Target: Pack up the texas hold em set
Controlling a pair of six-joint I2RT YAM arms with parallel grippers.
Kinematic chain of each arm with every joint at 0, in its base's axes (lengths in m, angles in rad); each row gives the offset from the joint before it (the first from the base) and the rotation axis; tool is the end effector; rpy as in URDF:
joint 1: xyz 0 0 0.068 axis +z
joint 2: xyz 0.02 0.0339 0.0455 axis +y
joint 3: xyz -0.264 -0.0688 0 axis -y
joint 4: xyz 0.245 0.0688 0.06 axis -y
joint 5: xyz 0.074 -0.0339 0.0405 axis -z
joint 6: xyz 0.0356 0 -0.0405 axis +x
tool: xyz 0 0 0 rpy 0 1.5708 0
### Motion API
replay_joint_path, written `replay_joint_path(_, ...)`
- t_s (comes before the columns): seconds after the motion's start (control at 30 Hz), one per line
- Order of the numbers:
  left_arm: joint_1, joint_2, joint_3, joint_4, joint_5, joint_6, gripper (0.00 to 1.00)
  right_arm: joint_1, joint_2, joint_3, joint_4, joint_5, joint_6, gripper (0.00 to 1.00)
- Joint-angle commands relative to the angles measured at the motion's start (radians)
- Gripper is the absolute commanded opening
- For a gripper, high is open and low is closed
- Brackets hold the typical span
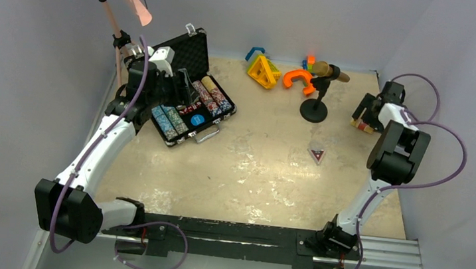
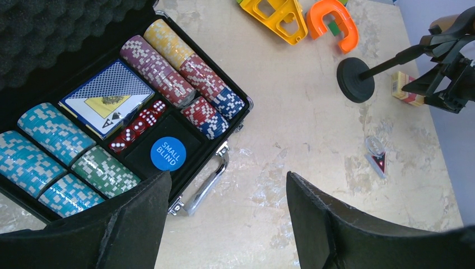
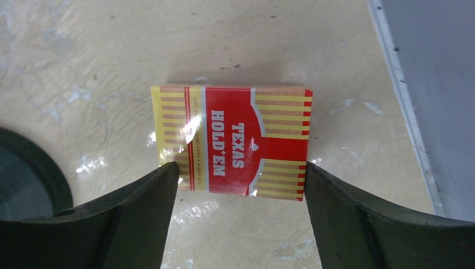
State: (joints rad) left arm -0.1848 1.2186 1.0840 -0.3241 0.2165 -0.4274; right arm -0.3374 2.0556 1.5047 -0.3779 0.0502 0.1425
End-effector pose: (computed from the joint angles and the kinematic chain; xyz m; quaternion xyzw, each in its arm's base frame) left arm 0.2712 -0.0585 0.3397 -0.0456 0.8451 -0.2456 0.4727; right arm 0.4229 -0.1503 0.1822 0.2331 0.9196 -0.0544 0.3116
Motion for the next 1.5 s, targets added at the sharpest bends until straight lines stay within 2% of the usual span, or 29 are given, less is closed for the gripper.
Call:
replay_joint_path(0.0, -0.001, -0.014, 0.02, 0.013, -0.003, -0.002, 0.78, 0.033, -0.029, 0.004, -0.013, -0.151, -0.075, 0.82)
replay_joint_path(0.27, -0.001, -0.013, 0.021, 0.013, -0.003, -0.001, 0.78, 0.107, -0.089, -0.057, -0.006, -0.226, -0.07, 0.83)
replay_joint_path(0.37, -0.001, -0.011, 0.021, 0.012, -0.006, -0.001, 0.78, 0.104, -0.159, -0.108, 0.042, -0.219, -0.06, 0.88)
replay_joint_path(0.47, -0.001, -0.012, 0.023, 0.011, -0.004, 0.0, 0.78, 0.103, -0.182, -0.084, 0.05, -0.176, -0.124, 0.92)
replay_joint_path(0.6, 0.001, -0.014, 0.025, 0.009, -0.007, 0.005, 0.78, 0.102, -0.126, 0.004, 0.026, -0.201, -0.294, 0.95)
replay_joint_path(0.83, 0.002, -0.011, 0.027, 0.006, -0.016, 0.016, 0.78, 0.101, -0.011, 0.11, -0.035, -0.24, -0.493, 0.95)
replay_joint_path(1.13, 0.002, 0.001, 0.028, 0.008, -0.012, 0.015, 0.78, 0.097, 0.074, 0.209, -0.12, -0.321, -0.573, 0.94)
replay_joint_path(1.47, 0.002, -0.001, 0.03, 0.007, -0.008, 0.013, 0.78, 0.096, 0.12, 0.237, -0.144, -0.231, -0.588, 0.88)
